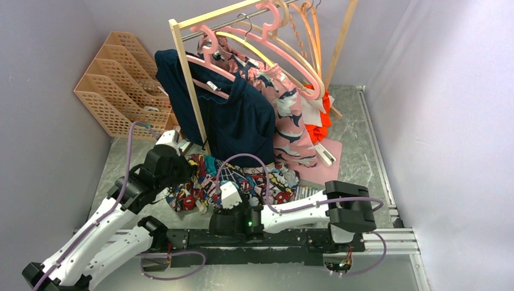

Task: Place the shorts on the hanger
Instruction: Adjust the shorts at the center of the board.

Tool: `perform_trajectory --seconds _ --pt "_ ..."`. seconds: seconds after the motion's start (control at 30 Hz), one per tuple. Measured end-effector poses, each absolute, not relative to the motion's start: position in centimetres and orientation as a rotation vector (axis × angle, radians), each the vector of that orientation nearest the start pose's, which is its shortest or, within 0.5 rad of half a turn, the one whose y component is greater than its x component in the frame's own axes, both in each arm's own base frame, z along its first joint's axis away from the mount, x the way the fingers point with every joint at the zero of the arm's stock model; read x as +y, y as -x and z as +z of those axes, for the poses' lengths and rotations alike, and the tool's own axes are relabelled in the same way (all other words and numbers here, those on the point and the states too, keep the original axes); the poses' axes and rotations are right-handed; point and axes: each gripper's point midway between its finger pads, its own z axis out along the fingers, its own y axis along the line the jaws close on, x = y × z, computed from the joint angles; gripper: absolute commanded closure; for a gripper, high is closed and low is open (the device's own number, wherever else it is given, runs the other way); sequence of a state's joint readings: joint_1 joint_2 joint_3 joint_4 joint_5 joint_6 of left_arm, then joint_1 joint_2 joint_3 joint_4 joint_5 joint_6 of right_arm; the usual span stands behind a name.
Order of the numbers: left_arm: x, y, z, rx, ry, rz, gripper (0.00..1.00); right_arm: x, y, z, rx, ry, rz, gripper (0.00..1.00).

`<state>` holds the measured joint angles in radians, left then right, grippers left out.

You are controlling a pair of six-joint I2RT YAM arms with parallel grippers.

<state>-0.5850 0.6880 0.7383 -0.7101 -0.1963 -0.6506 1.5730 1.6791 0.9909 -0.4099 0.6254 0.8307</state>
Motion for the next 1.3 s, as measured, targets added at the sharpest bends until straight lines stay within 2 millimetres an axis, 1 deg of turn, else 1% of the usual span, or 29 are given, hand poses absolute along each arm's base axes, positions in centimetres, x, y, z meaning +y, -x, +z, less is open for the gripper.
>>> perform_trajectory --seconds 0.13,0.17,0.2,0.23,0.3,0.33,0.37,0.4,0.47,0.5,0.53,0.57,0.6,0.67,0.7,0.77,0.8,0.83,0.9,0.93,1.0,1.03,1.07,1.1,1.17,1.2,1.23,1.27,1.3 --pt "-12.3 -20.1 17.4 2.249 0.180 -0.463 0.93 35.1 -8.5 4.4 2.286 0.647 0.168 0.75" --pt "-12.3 -20.1 17.4 2.249 0.178 -0.466 0.93 34.8 -8.7 4.5 2.280 0.641 0.149 0.83" --pt "-12.3 -19.9 17.6 2.252 0.175 -0.469 0.93 34.6 -8.9 4.8 2.271 0.632 0.134 0.94" --pt "-12.3 -19.9 17.8 2.251 0.174 -0.472 0.93 34.4 -9.1 5.3 2.260 0.625 0.122 1.00" --pt "-12.2 -19.6 18.6 2.243 0.164 -0.481 0.93 33.9 -9.5 6.6 2.239 0.618 0.113 1.00" --pt "-12.3 -19.5 19.5 2.228 0.158 -0.494 0.93 33.6 -9.7 7.6 2.224 0.615 0.118 1.00" --pt "-12.2 -19.5 20.5 2.208 0.153 -0.507 0.93 33.3 -9.9 9.0 2.205 0.617 0.135 1.00" --pt "-12.2 -19.4 21.5 2.188 0.147 -0.519 0.93 33.2 -10.0 10.8 2.184 0.621 0.169 1.00" --pt "-12.1 -19.1 24.1 2.132 0.129 -0.553 0.93 33.5 -10.0 15.1 2.132 0.627 0.279 1.00" --pt "-12.1 -18.9 25.6 2.101 0.116 -0.573 0.93 33.7 -9.8 17.9 2.099 0.633 0.365 1.00" --pt "-12.1 -18.7 27.0 2.065 0.102 -0.594 0.93 34.0 -9.5 21.1 2.055 0.639 0.470 1.00" --pt "-12.1 -18.3 28.7 2.023 0.081 -0.621 0.93 34.1 -9.2 23.9 2.013 0.646 0.559 1.00" --pt "-12.0 -17.9 30.3 1.983 0.056 -0.645 0.93 34.1 -8.6 27.3 1.959 0.665 0.674 1.00" --pt "-11.9 -16.8 33.6 1.896 -0.001 -0.692 0.93 33.7 -7.1 33.7 1.829 0.707 0.891 1.00" --pt "-11.8 -16.1 35.4 1.847 -0.031 -0.716 0.93 33.1 -6.2 37.1 1.749 0.727 1.000 1.00" --pt "-11.5 -14.7 38.7 1.745 -0.093 -0.759 0.93 31.9 -5.1 41.4 1.630 0.757 1.120 1.00" --pt "-11.4 -13.9 39.9 1.699 -0.128 -0.778 0.93 31.2 -4.7 43.3 1.573 0.766 1.160 1.00" --pt "-11.4 -13.3 40.7 1.665 -0.156 -0.791 0.93 30.4 -4.6 45.2 1.517 0.762 1.185 1.00" --pt "-11.4 -12.1 41.8 1.606 -0.218 -0.816 0.93 29.5 -5.1 46.9 1.469 0.741 1.172 1.00" --pt "-11.5 -11.8 41.9 1.597 -0.236 -0.821 0.93 29.2 -5.8 47.1 1.466 0.717 1.138 1.00" --pt "-11.9 -11.8 41.5 1.598 -0.268 -0.830 0.93 29.2 -7.4 46.3 1.505 0.663 1.035 1.00" --pt "-12.3 -12.1 40.8 1.615 -0.281 -0.832 0.93 29.4 -8.4 45.4 1.537 0.637 0.974 1.00" --pt "-12.7 -12.4 40.0 1.635 -0.289 -0.832 0.93 29.7 -9.6 44.1 1.578 0.612 0.897 1.00" --pt "-13.1 -12.8 38.8 1.667 -0.299 -0.832 0.93 30.0 -10.8 42.6 1.620 0.593 0.830 1.00" --pt "-13.9 -13.7 36.1 1.743 -0.307 -0.822 0.93 30.3 -14.2 38.3 1.720 0.548 0.695 1.00" --pt "-14.2 -14.2 34.7 1.785 -0.305 -0.816 0.93 29.9 -16.1 35.7 1.777 0.520 0.630 1.00" --pt "-14.6 -14.6 33.0 1.834 -0.297 -0.813 0.93 29.0 -17.8 32.9 1.836 0.489 0.570 1.00" --pt "-14.8 -14.9 31.7 1.869 -0.290 -0.810 0.93 28.0 -19.1 30.4 1.892 0.457 0.520 1.00" --pt "-15.0 -15.1 30.3 1.909 -0.279 -0.808 0.93 27.1 -20.0 28.1 1.944 0.430 0.478 1.00"
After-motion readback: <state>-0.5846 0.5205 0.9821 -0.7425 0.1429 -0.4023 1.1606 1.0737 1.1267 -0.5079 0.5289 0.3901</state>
